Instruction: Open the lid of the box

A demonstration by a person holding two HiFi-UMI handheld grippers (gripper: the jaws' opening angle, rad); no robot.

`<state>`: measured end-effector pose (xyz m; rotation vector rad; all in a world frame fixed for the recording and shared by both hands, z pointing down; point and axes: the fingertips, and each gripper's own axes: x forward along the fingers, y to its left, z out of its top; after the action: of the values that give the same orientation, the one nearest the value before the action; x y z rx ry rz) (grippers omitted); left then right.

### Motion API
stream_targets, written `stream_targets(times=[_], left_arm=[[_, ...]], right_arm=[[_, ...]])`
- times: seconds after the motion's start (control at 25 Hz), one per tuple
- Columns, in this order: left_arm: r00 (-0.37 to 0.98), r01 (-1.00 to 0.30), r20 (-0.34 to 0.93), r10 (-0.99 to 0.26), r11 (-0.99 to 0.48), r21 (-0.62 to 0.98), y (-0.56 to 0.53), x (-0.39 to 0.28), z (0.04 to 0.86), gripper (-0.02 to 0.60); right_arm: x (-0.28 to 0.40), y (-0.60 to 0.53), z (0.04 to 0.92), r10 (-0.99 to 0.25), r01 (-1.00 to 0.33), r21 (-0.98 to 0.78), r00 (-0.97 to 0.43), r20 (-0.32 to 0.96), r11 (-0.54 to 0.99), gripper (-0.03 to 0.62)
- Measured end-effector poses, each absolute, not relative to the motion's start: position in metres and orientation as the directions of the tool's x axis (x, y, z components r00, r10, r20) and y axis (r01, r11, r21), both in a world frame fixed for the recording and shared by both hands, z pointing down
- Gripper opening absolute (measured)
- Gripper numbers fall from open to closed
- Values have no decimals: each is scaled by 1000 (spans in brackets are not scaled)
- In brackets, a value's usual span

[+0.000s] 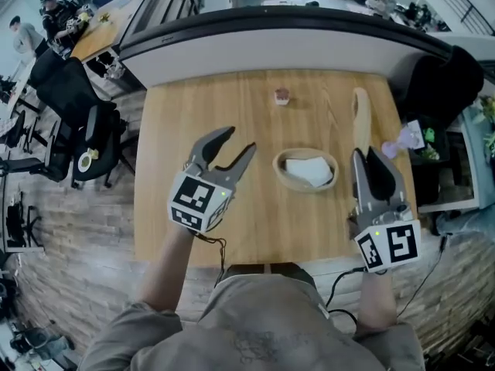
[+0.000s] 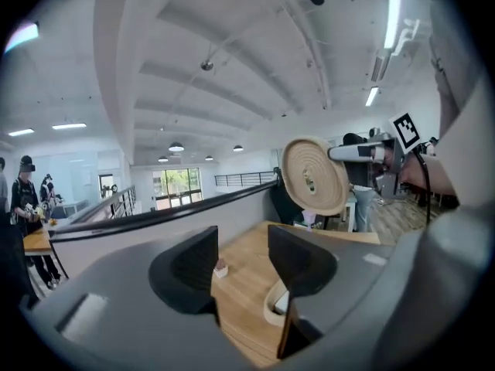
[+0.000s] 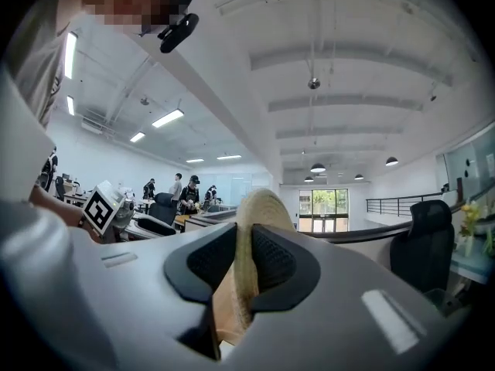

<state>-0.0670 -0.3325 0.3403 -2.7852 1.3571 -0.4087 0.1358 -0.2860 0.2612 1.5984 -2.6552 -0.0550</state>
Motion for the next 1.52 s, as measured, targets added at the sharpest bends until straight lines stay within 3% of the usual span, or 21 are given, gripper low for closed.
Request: stream_targets(times=[0.28, 0.44, 0.56, 0.72, 0.92, 1.12, 1.52], left_arm=[[553, -811, 83, -829, -558, -177, -303, -78, 269, 188], [543, -807, 104, -833, -552, -209, -280, -78, 262, 173], [545, -806, 119, -830, -558, -199, -267, -78, 263, 129], [560, -812, 69, -825, -564, -153, -256, -80, 266, 116], [555, -820, 93, -826, -563, -103, -239, -76, 283, 31], [560, -814, 117, -820, -571, -110, -234, -71, 286, 20], [564, -803, 144, -813, -581, -134, -241, -70, 280, 2]], right_arm=[[134, -255, 216, -879, -880, 53, -475, -50, 472, 71], [134, -236, 206, -872, -873, 42, -487, -52, 485, 72], [134, -223, 205, -872, -873, 34, -488, -45, 487, 74], [135, -210, 216, -880, -879, 60, -474, -8, 473, 72], [134, -198, 239, -868, -869, -6, -494, 54, 495, 72], [131, -195, 248, -851, -846, -151, -523, 55, 510, 72], [132, -198, 248, -859, -858, -122, -508, 63, 499, 72]])
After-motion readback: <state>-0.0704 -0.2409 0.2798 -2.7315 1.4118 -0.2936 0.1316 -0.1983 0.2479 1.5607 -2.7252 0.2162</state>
